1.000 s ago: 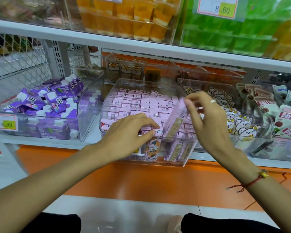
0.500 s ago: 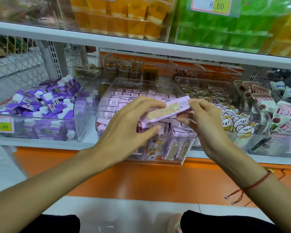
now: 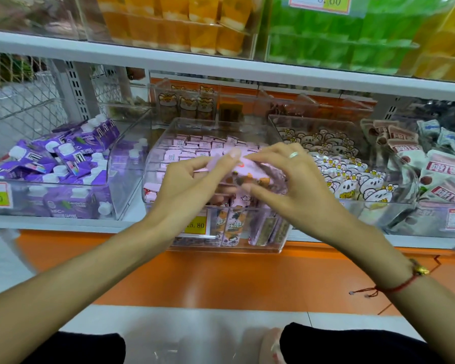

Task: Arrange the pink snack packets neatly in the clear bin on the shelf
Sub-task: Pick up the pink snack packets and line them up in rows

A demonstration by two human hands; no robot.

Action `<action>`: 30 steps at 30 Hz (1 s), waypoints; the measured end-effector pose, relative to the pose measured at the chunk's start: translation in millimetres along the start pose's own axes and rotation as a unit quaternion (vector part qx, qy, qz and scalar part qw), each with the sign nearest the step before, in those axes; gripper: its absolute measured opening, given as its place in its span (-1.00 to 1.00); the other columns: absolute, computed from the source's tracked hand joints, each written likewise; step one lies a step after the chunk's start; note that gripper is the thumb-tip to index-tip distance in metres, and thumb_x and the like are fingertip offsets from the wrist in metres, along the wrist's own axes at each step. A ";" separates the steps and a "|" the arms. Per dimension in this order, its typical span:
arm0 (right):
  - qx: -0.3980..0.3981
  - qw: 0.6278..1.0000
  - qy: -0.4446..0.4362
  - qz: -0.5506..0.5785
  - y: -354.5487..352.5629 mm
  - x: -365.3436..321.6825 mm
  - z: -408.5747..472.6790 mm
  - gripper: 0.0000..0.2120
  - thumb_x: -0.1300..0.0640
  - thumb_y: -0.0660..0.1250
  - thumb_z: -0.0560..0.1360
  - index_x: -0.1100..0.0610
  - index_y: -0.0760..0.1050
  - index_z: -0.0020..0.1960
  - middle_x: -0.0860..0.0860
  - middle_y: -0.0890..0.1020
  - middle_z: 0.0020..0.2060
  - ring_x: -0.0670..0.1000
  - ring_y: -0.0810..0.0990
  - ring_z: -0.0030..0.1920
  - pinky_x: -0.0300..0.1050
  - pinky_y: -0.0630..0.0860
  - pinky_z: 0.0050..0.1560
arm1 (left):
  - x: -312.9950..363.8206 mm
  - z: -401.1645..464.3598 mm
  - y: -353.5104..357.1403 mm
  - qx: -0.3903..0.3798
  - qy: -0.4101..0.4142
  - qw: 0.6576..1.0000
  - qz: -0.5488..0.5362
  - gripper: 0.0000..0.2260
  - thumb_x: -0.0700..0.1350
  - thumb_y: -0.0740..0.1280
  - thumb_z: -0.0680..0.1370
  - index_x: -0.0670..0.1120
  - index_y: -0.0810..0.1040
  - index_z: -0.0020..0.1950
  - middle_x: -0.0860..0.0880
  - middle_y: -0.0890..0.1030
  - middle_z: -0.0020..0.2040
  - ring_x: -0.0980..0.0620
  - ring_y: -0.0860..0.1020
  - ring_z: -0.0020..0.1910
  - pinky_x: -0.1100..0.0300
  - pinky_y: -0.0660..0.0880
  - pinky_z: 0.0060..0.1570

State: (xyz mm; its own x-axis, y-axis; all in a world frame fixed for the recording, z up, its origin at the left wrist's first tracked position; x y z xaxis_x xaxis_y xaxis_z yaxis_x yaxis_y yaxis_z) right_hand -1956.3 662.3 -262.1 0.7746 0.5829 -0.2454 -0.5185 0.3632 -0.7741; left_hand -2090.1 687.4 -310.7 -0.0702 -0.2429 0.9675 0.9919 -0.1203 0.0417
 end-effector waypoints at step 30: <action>-0.113 0.992 0.006 -0.047 30.7 20.9 -10.9 -0.68 0.11 0.24 0.57 0.09 0.49 0.31 0.03 0.48 0.08 0.03 0.42 0.13 -0.07 0.38 0.10 | -5.5 2.9 6.0 -0.091 0.155 0.843 0.507 -0.83 0.17 0.26 0.54 0.25 0.53 0.10 0.26 0.58 0.04 0.25 0.42 -0.11 0.30 0.32 -0.24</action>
State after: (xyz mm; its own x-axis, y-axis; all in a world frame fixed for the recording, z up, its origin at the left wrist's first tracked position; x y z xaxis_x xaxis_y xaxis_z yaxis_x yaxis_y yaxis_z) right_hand -1952.1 677.7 -297.3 0.8206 0.5454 -0.1711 -0.3503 0.2432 -0.9045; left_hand -2083.4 690.8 -315.1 0.7517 -0.5459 0.3699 0.5275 0.1611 -0.8342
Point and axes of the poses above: each hand's wrist, its own z-axis towards the middle knuckle, its own y-axis out of the palm, x = y × z, the point moved 9 cm from there along z, towards the middle knuckle
